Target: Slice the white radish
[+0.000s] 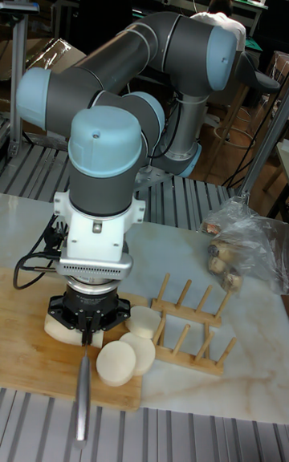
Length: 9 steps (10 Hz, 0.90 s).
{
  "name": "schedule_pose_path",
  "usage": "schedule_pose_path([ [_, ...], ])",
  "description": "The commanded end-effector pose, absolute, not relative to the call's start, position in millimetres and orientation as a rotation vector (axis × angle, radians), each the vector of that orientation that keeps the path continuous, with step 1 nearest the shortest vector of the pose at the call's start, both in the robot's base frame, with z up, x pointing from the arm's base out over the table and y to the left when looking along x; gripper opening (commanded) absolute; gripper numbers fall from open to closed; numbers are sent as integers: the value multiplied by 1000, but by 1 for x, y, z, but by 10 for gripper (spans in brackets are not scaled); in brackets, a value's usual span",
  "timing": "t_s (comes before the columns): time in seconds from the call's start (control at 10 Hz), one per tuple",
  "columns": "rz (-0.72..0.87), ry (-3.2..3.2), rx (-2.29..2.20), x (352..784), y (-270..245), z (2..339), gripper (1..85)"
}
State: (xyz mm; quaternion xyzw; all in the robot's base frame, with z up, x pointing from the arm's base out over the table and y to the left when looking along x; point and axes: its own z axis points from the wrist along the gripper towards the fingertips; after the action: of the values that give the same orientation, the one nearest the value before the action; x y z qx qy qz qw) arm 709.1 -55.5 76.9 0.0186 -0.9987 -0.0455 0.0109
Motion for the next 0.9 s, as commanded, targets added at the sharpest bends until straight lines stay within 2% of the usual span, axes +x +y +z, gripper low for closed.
schedule_pose_path([
  [0.0,-146,-3122,41,710,-56,100,13],
  [0.5,-134,-3122,45,695,-61,156,13],
  [0.8,-103,-3144,107,694,-79,169,13],
])
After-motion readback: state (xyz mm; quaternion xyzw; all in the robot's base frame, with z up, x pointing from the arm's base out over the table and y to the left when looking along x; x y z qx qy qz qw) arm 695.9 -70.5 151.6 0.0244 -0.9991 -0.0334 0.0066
